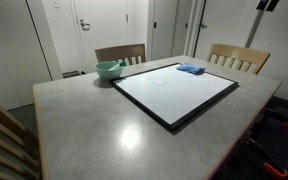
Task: Use the blue towel to erase the drawing on the board
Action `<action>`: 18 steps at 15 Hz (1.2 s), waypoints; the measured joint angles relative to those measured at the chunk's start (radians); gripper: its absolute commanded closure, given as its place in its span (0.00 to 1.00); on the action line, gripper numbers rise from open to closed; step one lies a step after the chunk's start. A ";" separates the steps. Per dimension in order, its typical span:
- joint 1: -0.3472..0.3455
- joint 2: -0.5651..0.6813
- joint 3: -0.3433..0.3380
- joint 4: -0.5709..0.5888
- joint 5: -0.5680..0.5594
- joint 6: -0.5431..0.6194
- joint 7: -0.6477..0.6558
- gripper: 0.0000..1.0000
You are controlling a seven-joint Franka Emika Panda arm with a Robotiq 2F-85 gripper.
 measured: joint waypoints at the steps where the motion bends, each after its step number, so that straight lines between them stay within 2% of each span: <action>1: 0.000 0.026 -0.021 0.006 0.017 0.026 -0.028 0.00; 4: 0.006 0.116 -0.064 0.040 0.078 0.076 -0.127 0.00; 7: 0.011 0.221 -0.075 0.093 0.111 0.109 -0.189 0.00; 11: 0.015 0.381 -0.073 0.176 0.158 0.147 -0.223 0.00; 18: -0.007 0.648 -0.059 0.354 0.316 0.156 -0.251 0.00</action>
